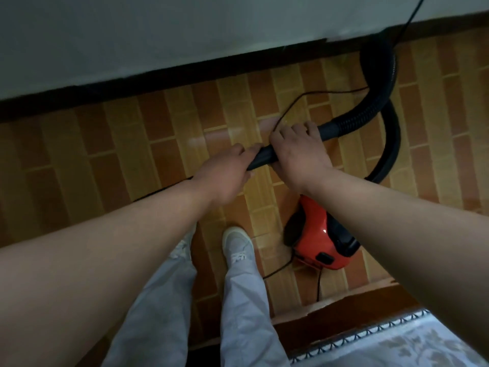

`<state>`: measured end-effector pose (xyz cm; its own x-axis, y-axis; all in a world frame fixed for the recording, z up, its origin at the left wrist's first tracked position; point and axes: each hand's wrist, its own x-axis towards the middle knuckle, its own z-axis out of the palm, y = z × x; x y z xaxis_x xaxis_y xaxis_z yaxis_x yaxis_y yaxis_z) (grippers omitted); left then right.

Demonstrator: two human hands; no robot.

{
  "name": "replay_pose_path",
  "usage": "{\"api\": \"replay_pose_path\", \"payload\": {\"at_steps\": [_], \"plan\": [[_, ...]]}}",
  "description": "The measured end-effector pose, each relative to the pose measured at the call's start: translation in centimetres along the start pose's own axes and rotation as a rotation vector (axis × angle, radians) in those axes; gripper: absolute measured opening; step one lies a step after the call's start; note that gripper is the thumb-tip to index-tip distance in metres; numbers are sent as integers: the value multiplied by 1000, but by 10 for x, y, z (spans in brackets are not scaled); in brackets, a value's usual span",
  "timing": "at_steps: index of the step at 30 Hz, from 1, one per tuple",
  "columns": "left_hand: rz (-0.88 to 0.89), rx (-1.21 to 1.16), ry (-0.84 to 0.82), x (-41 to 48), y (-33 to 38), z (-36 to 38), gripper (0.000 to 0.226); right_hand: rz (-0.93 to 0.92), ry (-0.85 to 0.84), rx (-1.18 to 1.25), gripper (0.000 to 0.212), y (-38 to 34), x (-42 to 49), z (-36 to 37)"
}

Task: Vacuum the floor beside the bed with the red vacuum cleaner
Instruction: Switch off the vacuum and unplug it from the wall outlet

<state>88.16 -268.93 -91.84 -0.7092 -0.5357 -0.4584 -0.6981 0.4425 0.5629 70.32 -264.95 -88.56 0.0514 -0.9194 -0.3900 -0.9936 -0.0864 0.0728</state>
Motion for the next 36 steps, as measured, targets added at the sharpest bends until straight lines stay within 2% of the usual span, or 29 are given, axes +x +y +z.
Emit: {"api": "replay_pose_path", "payload": {"at_steps": [3, 6, 8, 14, 19, 24, 27, 30, 36], "plan": [[58, 54, -7, 18, 11, 1, 63, 92, 1, 53, 44, 18, -10, 7], [92, 52, -76, 35, 19, 0, 63, 159, 18, 97, 34, 29, -17, 13], [99, 33, -116, 45, 23, 0, 63, 220, 25, 114, 34, 37, -21, 17], [94, 39, -176, 63, 31, 5, 63, 414, 91, 248, 63, 55, -44, 28], [59, 51, -242, 76, 36, 10, 64, 692, 177, 436, 62, 69, -84, 48], [32, 98, -260, 92, 44, 15, 62, 1085, -7, 612, 56, 95, -133, 85], [53, 128, -277, 101, 49, 20, 63, 1134, -130, 639, 64, 103, -156, 105], [78, 143, -261, 110, 53, 28, 62, 1185, -170, 692, 68, 107, -163, 122], [113, 162, -278, 121, 55, 50, 61, 1511, -200, 905, 53, 115, -158, 149]]}}
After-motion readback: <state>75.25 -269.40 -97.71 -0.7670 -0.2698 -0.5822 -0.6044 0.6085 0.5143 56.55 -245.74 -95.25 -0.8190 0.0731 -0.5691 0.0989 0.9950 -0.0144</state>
